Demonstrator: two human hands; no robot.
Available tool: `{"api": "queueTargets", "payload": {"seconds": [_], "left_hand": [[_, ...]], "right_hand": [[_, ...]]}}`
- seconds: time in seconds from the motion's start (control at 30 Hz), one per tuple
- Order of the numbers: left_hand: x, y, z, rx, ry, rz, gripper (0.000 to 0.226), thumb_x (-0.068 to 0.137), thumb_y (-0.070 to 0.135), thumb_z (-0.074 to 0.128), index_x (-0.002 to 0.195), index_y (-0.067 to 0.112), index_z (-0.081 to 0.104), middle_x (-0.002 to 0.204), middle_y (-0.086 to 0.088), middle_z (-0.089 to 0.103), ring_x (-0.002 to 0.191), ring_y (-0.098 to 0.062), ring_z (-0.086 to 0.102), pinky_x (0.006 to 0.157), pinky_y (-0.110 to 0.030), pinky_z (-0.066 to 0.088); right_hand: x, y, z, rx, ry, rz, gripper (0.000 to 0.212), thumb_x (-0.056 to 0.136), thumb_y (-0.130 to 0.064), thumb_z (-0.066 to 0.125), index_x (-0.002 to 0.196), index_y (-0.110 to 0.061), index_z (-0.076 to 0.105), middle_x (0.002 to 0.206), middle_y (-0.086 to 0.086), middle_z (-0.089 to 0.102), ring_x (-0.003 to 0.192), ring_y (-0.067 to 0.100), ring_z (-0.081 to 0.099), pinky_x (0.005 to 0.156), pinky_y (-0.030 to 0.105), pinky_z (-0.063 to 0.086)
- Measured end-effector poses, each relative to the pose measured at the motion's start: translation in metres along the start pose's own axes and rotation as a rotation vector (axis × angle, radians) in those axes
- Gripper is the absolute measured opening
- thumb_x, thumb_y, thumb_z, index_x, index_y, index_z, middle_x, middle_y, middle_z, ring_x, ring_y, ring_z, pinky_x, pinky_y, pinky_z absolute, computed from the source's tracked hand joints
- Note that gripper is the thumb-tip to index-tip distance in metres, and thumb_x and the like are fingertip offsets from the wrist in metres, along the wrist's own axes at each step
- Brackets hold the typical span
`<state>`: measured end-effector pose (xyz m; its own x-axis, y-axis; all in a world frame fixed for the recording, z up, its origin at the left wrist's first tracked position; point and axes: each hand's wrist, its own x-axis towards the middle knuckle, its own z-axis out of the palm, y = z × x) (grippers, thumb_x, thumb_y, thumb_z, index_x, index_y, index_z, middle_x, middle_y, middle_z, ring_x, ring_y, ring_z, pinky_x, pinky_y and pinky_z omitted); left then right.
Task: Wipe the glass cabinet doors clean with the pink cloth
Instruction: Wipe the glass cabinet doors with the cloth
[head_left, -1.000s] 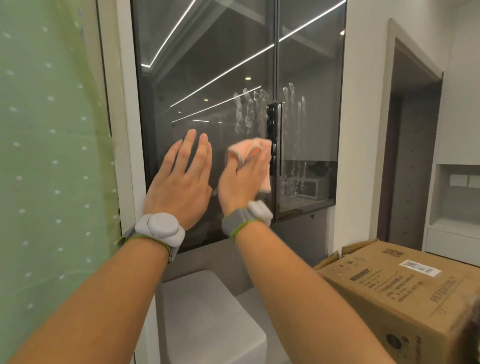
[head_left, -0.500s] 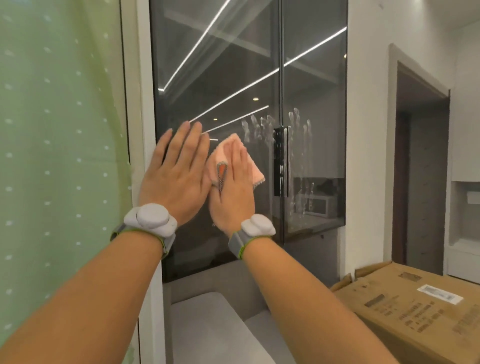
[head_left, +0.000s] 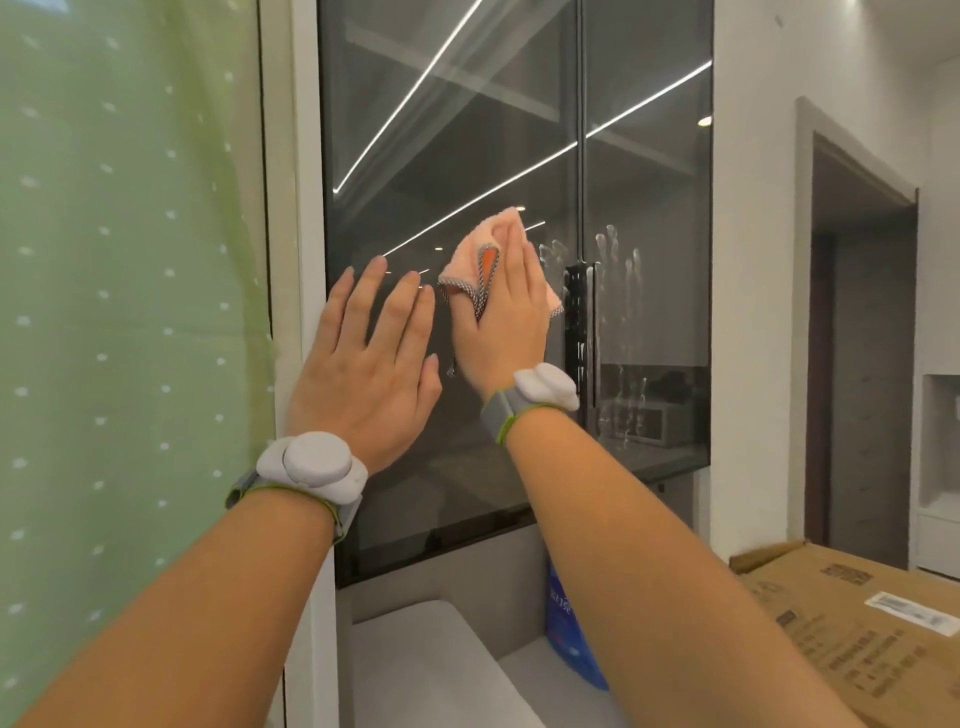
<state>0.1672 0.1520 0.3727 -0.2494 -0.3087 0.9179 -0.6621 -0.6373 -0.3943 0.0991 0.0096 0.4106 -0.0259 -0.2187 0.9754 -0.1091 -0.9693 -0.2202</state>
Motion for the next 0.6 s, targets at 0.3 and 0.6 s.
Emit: {"api": "queueTargets", "payload": {"seconds": [0.3,0.6], "left_hand": [[0.0,0.002,0.004,-0.014,0.033,-0.023,0.051,0.105,0.027,0.038,0.146,-0.002,0.05,0.148,-0.023,0.053,0.148,-0.039,0.043,0.127,-0.058,0.024],[-0.004,-0.001,0.008,0.089,0.016,0.02,0.054,0.101,0.026,0.041,0.147,-0.001,0.046,0.152,-0.023,0.047,0.151,-0.04,0.036,0.127,-0.06,0.019]], "right_hand": [[-0.01,-0.008,0.006,-0.127,0.12,-0.133,0.07,0.093,-0.041,0.05,0.15,0.0,0.043,0.159,0.014,0.042,0.147,0.032,0.039,0.121,0.045,0.032],[-0.007,-0.008,0.005,0.044,0.108,0.269,0.08,0.1,-0.049,0.042,0.162,-0.005,0.018,0.172,0.009,0.017,0.159,0.023,0.015,0.129,0.044,0.016]]}}
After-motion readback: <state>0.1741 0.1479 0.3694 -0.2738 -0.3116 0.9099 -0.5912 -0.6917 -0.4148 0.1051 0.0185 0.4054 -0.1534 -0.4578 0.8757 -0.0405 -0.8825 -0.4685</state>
